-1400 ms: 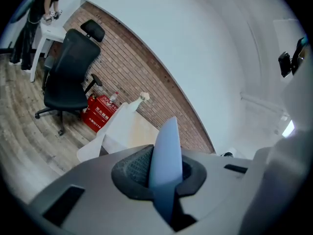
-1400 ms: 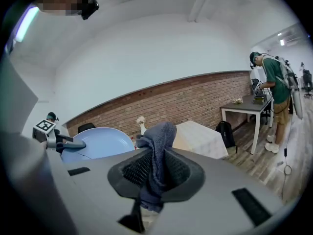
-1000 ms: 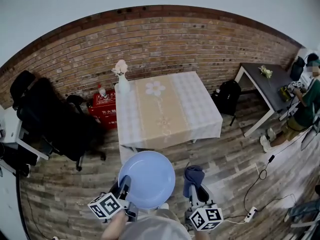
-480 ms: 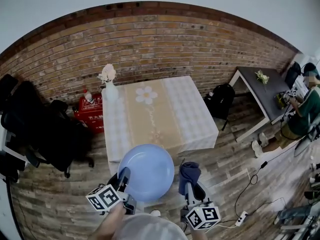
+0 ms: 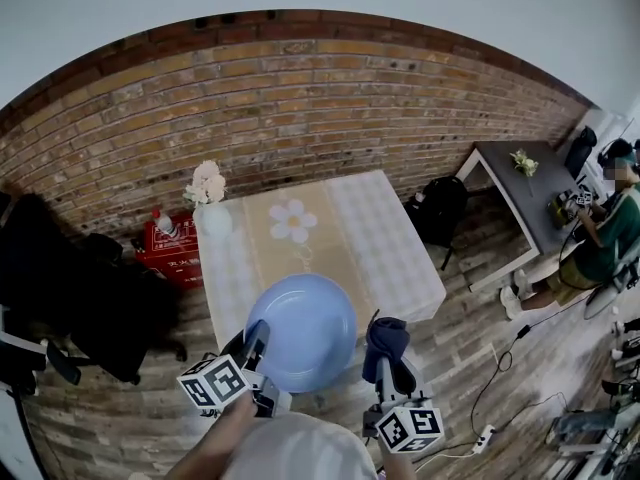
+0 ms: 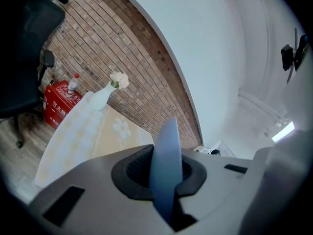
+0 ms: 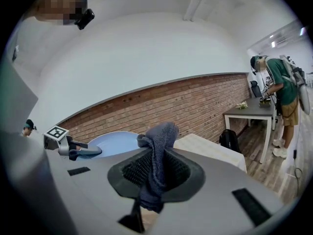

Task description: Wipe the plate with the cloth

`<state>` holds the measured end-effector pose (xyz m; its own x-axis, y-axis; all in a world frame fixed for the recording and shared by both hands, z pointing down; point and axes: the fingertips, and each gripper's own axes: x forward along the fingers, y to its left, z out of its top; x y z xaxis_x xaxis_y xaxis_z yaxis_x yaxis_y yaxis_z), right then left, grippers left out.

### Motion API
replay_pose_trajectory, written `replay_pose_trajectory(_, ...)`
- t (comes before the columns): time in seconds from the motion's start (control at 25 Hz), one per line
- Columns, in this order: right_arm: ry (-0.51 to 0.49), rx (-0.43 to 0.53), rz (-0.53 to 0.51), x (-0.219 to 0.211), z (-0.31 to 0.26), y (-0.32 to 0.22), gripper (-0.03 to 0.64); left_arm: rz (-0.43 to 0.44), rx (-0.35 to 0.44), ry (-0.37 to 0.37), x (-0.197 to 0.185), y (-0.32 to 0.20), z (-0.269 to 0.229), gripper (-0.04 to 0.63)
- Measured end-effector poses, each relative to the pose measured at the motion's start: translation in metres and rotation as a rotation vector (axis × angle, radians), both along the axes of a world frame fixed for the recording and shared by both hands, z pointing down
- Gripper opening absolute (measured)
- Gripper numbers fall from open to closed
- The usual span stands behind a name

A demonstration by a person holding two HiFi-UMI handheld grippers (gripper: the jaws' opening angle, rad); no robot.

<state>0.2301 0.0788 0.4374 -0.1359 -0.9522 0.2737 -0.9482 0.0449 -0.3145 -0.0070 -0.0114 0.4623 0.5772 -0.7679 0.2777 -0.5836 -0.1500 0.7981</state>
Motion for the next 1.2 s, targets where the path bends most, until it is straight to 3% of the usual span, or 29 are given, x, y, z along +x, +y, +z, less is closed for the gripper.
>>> replay_pose_trajectory(0.32, 0.007, 0.011, 0.018, -0.029, -0.006, -0.08, 0.078, 0.077, -0.014, 0.003, -0.006, -0.087, 0.012, 0.048)
replay_pose_trajectory(0.76, 0.027, -0.047, -0.049, -0.038, 0.005, -0.14, 0.078, 0.128, -0.032, 0.001, 0.014, -0.133, 0.024, 0.048)
replay_pose_trajectory(1.2, -0.011, -0.171, -0.068, -0.064, 0.036, -0.163, 0.078, 0.083, 0.004, 0.027, 0.015, -0.163, 0.011, 0.048)
